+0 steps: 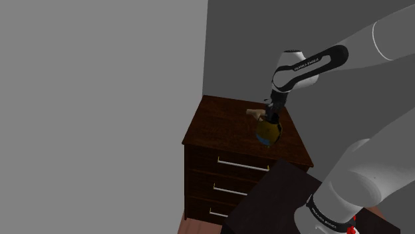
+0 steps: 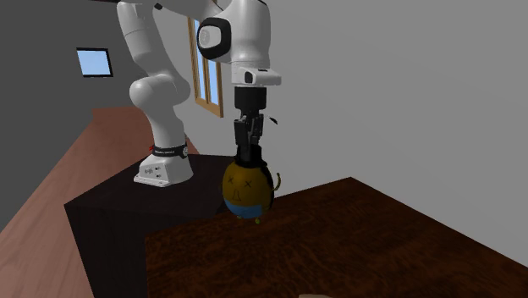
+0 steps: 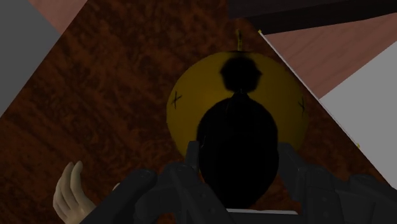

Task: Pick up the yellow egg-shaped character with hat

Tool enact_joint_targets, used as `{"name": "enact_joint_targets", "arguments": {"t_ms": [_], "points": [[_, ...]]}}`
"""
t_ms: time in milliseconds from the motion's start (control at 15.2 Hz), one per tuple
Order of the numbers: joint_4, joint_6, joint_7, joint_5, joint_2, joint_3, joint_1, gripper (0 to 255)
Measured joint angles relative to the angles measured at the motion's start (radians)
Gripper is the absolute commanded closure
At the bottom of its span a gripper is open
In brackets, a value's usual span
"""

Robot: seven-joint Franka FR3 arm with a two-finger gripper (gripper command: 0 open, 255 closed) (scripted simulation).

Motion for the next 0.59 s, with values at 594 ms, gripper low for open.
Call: {"name": "enact_joint_targets", "arguments": {"t_ms": [594], "points": [[0.069, -0.132, 0.002, -0.003, -0.064, 0.022, -0.002, 255]]}}
